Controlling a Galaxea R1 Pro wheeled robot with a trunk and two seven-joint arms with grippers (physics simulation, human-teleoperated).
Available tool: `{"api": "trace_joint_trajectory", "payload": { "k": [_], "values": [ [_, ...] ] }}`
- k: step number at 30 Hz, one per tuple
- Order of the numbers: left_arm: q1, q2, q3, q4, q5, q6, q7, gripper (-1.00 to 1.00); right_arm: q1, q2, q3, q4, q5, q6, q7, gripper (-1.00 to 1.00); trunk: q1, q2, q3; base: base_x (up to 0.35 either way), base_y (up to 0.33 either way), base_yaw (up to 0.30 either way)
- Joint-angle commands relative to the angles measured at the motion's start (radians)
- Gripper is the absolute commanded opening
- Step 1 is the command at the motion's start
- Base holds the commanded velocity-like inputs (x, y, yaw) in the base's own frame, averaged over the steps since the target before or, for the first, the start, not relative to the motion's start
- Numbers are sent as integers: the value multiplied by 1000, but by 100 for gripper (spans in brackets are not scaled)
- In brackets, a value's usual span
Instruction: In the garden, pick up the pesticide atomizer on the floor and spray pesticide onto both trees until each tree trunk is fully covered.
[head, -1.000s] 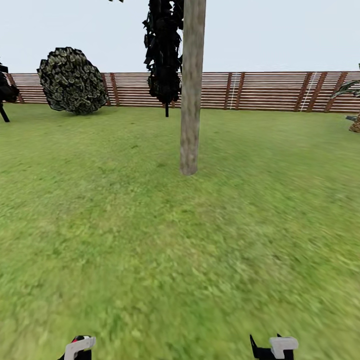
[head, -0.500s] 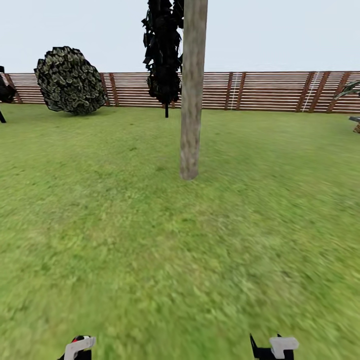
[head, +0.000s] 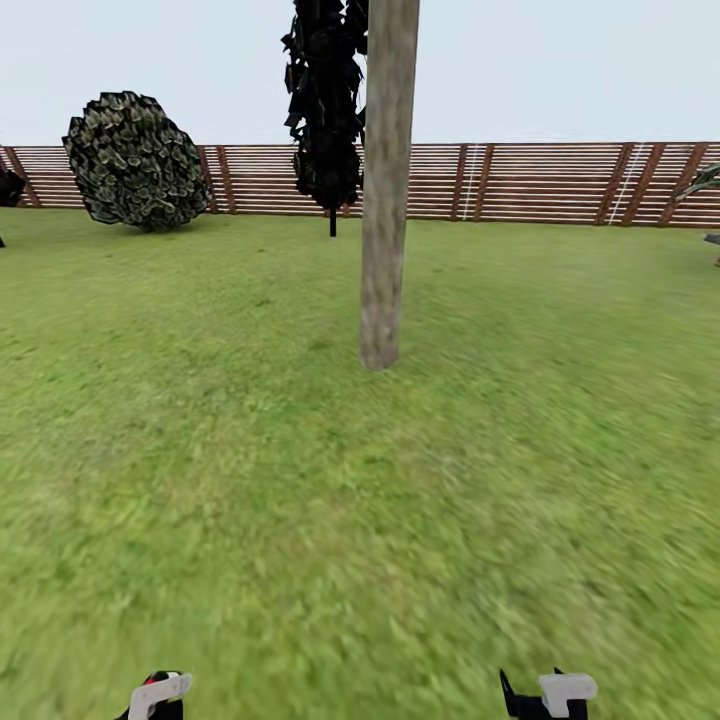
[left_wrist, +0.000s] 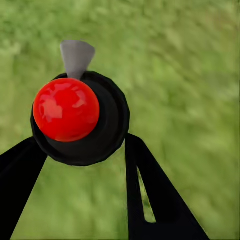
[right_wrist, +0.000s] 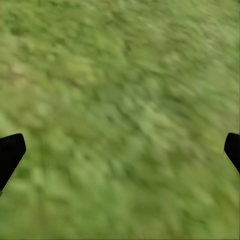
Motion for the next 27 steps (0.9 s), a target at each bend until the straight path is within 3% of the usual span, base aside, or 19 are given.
{"api": "trace_joint_trajectory", "payload": {
  "k": [1, 27],
  "values": [
    [-1, 0, 3, 1, 1, -3, -2, -100, -1, 0, 0, 1, 0, -3, 0, 100, 0, 0, -1, 338, 0, 0],
    [0, 0, 3, 1, 1, -3, -2, -100, -1, 0, 0, 2, 1, -3, 1, 100, 0, 0, -1, 339, 0, 0]
  ]
}}
